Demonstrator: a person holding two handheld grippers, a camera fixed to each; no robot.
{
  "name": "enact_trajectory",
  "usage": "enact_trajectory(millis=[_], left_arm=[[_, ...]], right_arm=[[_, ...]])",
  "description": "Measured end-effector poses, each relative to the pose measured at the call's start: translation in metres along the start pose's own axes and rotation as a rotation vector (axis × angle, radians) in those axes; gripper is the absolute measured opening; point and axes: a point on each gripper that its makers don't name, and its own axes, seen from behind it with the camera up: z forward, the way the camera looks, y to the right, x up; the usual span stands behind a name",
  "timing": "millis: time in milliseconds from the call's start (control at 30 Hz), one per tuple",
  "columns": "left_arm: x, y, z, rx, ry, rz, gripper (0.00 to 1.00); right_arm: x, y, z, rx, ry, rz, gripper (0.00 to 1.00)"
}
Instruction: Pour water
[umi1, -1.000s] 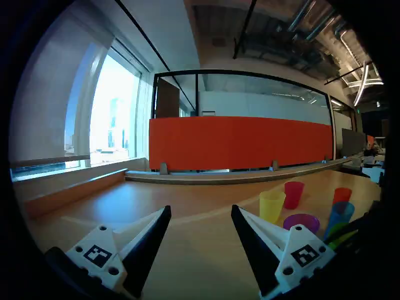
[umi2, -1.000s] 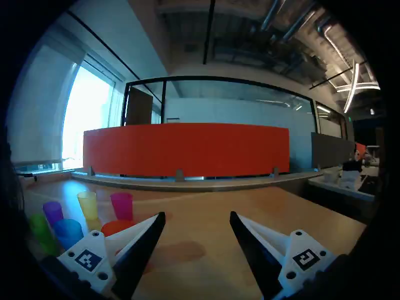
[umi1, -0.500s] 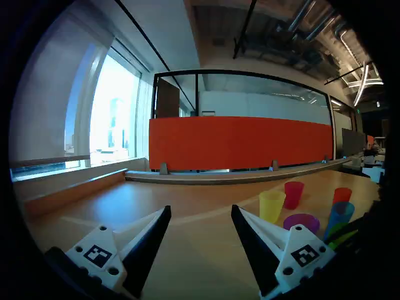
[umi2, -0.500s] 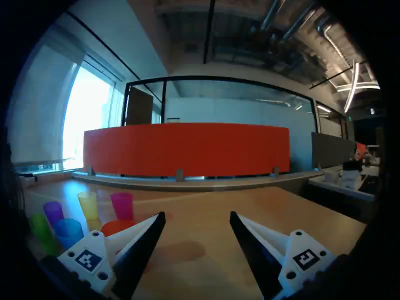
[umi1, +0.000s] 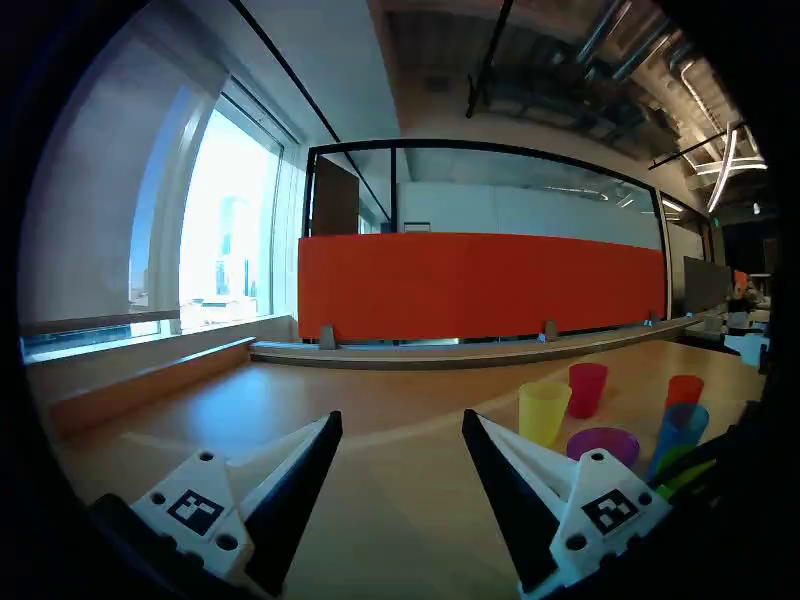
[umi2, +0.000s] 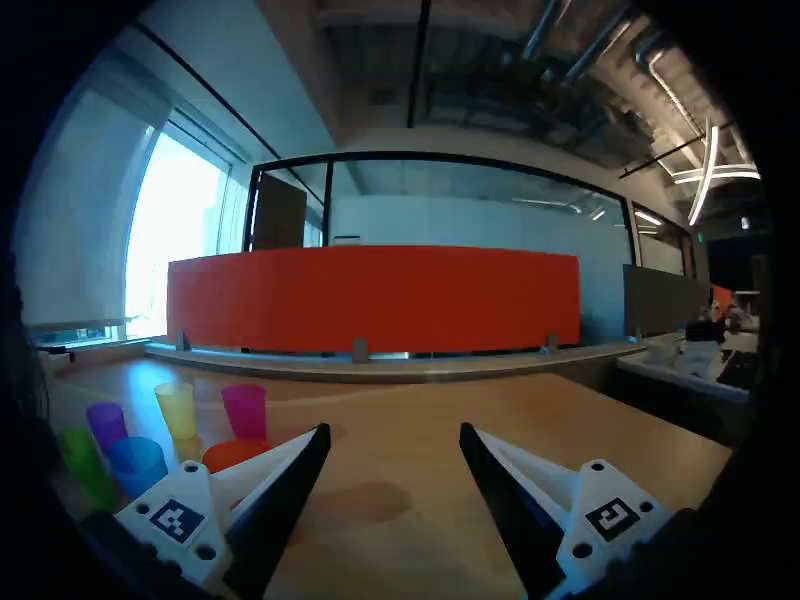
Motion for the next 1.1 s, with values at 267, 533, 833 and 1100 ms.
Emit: enact_trajectory(millis=[267, 533, 833, 1100], left_arm=[[0.0003, -0.0001, 0.0004, 0.0, 0.0, 0.0, 0.89], [0.0013, -0.0001, 0.0005, 0.0, 0.0, 0.0, 0.89], [0.0048, -0.0006, -0.0004, 0.0, -0.002, 0.001, 0.89], [0.0066, -0.0017, -0.0017, -0.001, -0.002, 0.002, 0.89]], right_arm=[[-0.0002, 0.0002, 0.0001, 0.0, 0.0, 0.0, 1.0], [-0.0002, 0.0005, 0.0005, 0.0, 0.0, 0.0, 1.0], [-0.0001, 0.0001, 0.0003, 0.0, 0.0, 0.0, 1.0], [-0.0001, 0.0, -0.0003, 0.0, 0.0, 0.0, 1.0]])
